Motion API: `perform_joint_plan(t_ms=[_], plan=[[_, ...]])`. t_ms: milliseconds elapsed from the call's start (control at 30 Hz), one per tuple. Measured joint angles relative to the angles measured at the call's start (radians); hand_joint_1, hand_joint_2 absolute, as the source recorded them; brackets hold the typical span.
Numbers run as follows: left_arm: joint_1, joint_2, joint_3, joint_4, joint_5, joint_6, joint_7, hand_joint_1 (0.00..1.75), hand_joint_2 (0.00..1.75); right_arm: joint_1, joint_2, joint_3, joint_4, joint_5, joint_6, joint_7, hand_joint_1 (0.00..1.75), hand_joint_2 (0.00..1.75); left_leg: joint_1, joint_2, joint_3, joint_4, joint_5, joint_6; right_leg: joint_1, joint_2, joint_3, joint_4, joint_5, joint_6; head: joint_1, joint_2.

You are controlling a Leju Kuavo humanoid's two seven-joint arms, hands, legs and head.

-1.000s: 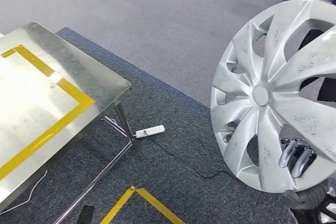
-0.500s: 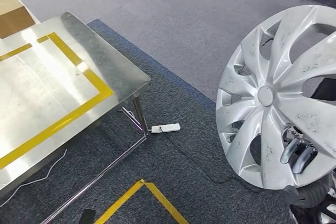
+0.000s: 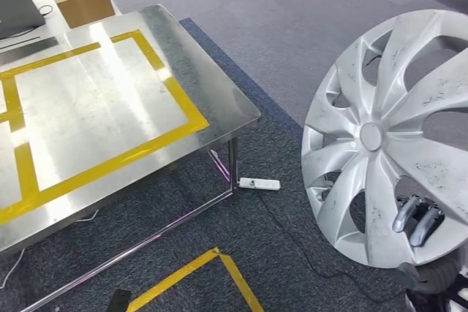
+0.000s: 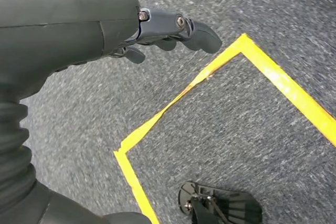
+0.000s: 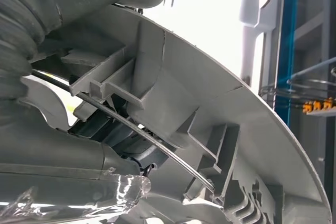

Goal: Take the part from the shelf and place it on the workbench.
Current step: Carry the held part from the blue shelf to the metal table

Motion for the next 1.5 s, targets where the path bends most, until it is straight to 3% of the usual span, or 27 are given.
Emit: perform_joint_plan(t_ms=[67,133,167,233,300,367,433,500,567,633,667,733,800,867,900,933,967,1033,1100,1167,1233,1300,1367,1400,1433,1467,1500], plan=[[-0.001,0.001,0.0,0.0,0.0,0.002,0.002,0.0,1.75,0.001,0.0,-0.001,0.0,0.0,0.0,0.001,1.75,1.75,0.001,-0.022,-0.008,0.001,0.005,-0.013,-0.003,0.031,0.028,-0.058,0.01,-0.006,0.0,0.0],[0.002,0.002,0.0,0.0,-0.002,0.003,0.009,0.0,1.75,0.002,0.0,-0.001,0.0,0.001,-0.001,0.002,1.75,1.75,0.006,-0.041,-0.015,-0.002,0.012,-0.026,-0.001,0.015,0.031,-0.062,0.012,-0.017,-0.001,0.0],[0.004,0.003,0.0,0.0,-0.002,0.003,0.012,0.0,1.75,0.003,0.001,-0.001,0.0,0.001,-0.002,0.002,1.75,1.75,0.005,-0.036,-0.019,0.002,0.008,-0.032,-0.001,0.004,0.032,-0.064,0.014,-0.023,-0.002,0.0],[0.006,0.004,-0.002,0.0,-0.006,0.002,0.015,0.0,1.75,0.006,0.001,-0.004,0.0,0.0,-0.003,0.002,1.75,1.75,0.002,0.01,-0.047,0.059,-0.03,-0.041,-0.003,-0.023,0.036,-0.072,0.018,-0.037,-0.008,0.0],[0.003,0.003,-0.005,0.0,-0.009,0.002,0.016,0.0,1.75,0.01,0.001,-0.007,0.0,0.0,-0.003,0.002,1.75,1.75,0.0,0.064,-0.105,0.178,-0.09,-0.047,0.001,-0.049,0.036,-0.072,0.017,-0.044,-0.014,0.0],[0.003,0.002,-0.008,0.0,-0.011,0.002,0.016,0.0,1.75,0.012,0.002,-0.007,0.0,0.002,-0.002,0.004,1.75,1.75,0.001,0.08,-0.141,0.258,-0.112,-0.049,0.003,-0.076,0.036,-0.072,0.016,-0.045,-0.014,0.0],[0.003,0.002,-0.01,0.0,-0.011,0.001,0.017,0.0,1.75,0.012,0.002,-0.007,0.0,0.003,-0.002,0.004,1.75,1.75,0.0,0.09,-0.11,0.207,-0.071,-0.045,0.005,-0.101,0.038,-0.072,0.015,-0.044,-0.014,0.0],[0.002,0.004,-0.012,0.0,-0.011,0.001,0.019,0.0,1.75,0.012,0.002,-0.007,0.0,0.003,-0.003,0.005,1.75,1.75,-0.007,0.129,-0.039,0.08,-0.02,-0.036,0.009,-0.122,0.041,-0.07,0.01,-0.039,-0.015,0.0],[-0.002,0.004,-0.015,0.0,-0.011,0.001,0.02,0.0,1.75,0.012,0.002,-0.007,0.0,0.003,-0.004,0.006,1.75,1.75,-0.013,0.157,0.0,0.005,-0.006,-0.025,0.016,-0.142,0.043,-0.069,0.006,-0.029,-0.014,0.0],[-0.002,0.004,-0.016,0.0,-0.011,0.001,0.02,0.0,1.75,0.012,0.002,-0.007,0.0,0.003,-0.005,0.006,1.75,1.75,-0.014,0.14,0.001,-0.005,-0.007,-0.015,0.018,-0.164,0.049,-0.071,0.002,-0.02,-0.012,0.0],[0.0,0.003,-0.017,0.0,-0.011,0.001,0.021,0.0,1.75,0.011,0.002,-0.007,0.0,0.003,-0.005,0.007,1.75,1.75,-0.012,0.128,0.002,-0.007,-0.005,-0.01,0.017,-0.162,0.05,-0.068,-0.003,-0.014,-0.012,0.0],[0.001,0.004,-0.017,0.0,-0.011,0.002,0.022,0.0,1.75,0.011,0.002,-0.007,0.0,0.003,-0.005,0.007,1.75,1.75,-0.005,0.106,0.004,-0.011,-0.002,0.0,0.013,-0.12,0.031,-0.02,-0.035,-0.004,-0.006,0.0],[0.0,0.005,-0.017,0.0,-0.011,0.004,0.023,0.0,1.75,0.012,0.002,-0.008,0.0,0.003,-0.005,0.007,1.75,1.75,-0.002,0.083,0.004,-0.012,-0.001,0.006,0.009,-0.07,-0.029,0.104,-0.094,0.003,0.001,0.0],[0.0,0.004,-0.017,0.0,-0.011,0.006,0.023,0.0,1.75,0.015,0.002,-0.008,0.0,0.003,-0.005,0.007,1.75,1.75,-0.002,0.058,0.003,-0.011,-0.001,0.008,0.008,-0.057,-0.082,0.201,-0.123,0.005,0.002,0.0],[0.001,0.003,-0.017,0.0,-0.011,0.006,0.023,0.0,1.75,0.017,0.002,-0.008,0.0,0.003,-0.006,0.008,1.75,1.75,-0.001,0.045,0.004,-0.011,-0.001,0.007,0.008,-0.055,-0.084,0.199,-0.11,0.005,0.002,0.0],[0.002,0.003,-0.017,0.0,-0.012,0.006,0.023,0.0,1.75,0.018,0.002,-0.008,0.0,0.003,-0.006,0.008,1.75,1.75,0.0,0.031,0.005,-0.011,0.0,0.006,0.006,-0.051,-0.068,0.159,-0.079,0.005,0.002,0.0],[0.002,0.003,-0.017,0.0,-0.012,0.006,0.023,0.0,1.75,0.018,0.002,-0.008,0.0,0.003,-0.006,0.008,1.75,1.75,0.001,0.018,0.005,-0.01,0.0,0.003,0.003,-0.036,-0.039,0.094,-0.041,0.006,0.003,0.0],[0.001,0.002,-0.017,0.0,-0.013,0.006,0.023,0.0,1.75,0.019,0.002,-0.008,0.001,0.003,-0.006,0.008,1.75,1.75,0.001,-0.006,0.001,-0.007,0.002,-0.007,-0.006,0.009,0.018,-0.025,0.001,0.004,0.002,0.0],[0.002,0.002,-0.017,0.0,-0.013,0.005,0.024,0.0,1.75,0.02,0.002,-0.008,0.001,0.003,-0.006,0.01,1.75,1.75,0.003,-0.027,-0.008,-0.006,0.009,-0.021,-0.006,0.026,0.035,-0.06,0.001,-0.005,0.001,0.0],[0.006,0.003,-0.017,0.0,-0.013,0.005,0.027,0.0,1.75,0.02,0.002,-0.008,0.001,0.004,-0.007,0.012,1.75,1.75,0.006,-0.035,-0.015,-0.008,0.013,-0.033,-0.003,0.007,0.037,-0.062,0.005,-0.019,0.001,0.0],[0.008,0.003,-0.017,0.0,-0.013,0.005,0.03,0.0,1.75,0.019,0.002,-0.009,0.001,0.003,-0.008,0.012,1.75,1.75,0.003,0.01,-0.033,0.026,-0.01,-0.042,-0.004,-0.016,0.041,-0.066,0.008,-0.032,-0.006,0.0],[0.004,0.001,-0.017,0.0,-0.014,0.004,0.03,0.0,1.75,0.02,0.002,-0.012,0.001,0.003,-0.008,0.013,1.75,1.75,0.0,0.069,-0.084,0.134,-0.066,-0.048,0.0,-0.043,0.042,-0.067,0.006,-0.04,-0.013,0.0],[0.003,0.0,-0.017,0.0,-0.016,0.003,0.03,0.0,1.75,0.022,0.002,-0.013,0.001,0.003,-0.007,0.014,1.75,1.75,0.001,0.084,-0.136,0.242,-0.105,-0.049,0.004,-0.07,0.043,-0.067,0.004,-0.045,-0.014,0.0],[0.003,-0.001,-0.018,0.0,-0.017,0.002,0.03,0.0,1.75,0.022,0.002,-0.013,0.001,0.003,-0.007,0.014,1.75,1.75,0.001,0.085,-0.14,0.254,-0.1,-0.047,0.006,-0.083,0.044,-0.067,0.003,-0.046,-0.014,0.0],[0.004,-0.001,-0.018,0.0,-0.018,0.002,0.03,0.0,1.75,0.022,0.002,-0.013,0.001,0.003,-0.007,0.014,1.75,1.75,0.0,0.087,-0.127,0.231,-0.079,-0.044,0.008,-0.096,0.045,-0.067,0.002,-0.047,-0.014,0.0],[0.004,-0.001,-0.018,0.0,-0.019,0.002,0.03,0.0,1.75,0.021,0.002,-0.013,0.002,0.003,-0.007,0.014,1.75,1.75,-0.003,0.097,-0.096,0.177,-0.049,-0.038,0.009,-0.107,0.048,-0.067,0.001,-0.046,-0.014,0.0],[0.003,-0.001,-0.018,0.0,-0.019,0.003,0.03,0.0,1.75,0.021,0.002,-0.014,0.002,0.003,-0.007,0.014,1.75,1.75,-0.009,0.123,-0.06,0.112,-0.024,-0.031,0.011,-0.117,0.05,-0.067,-0.001,-0.045,-0.014,0.0]])
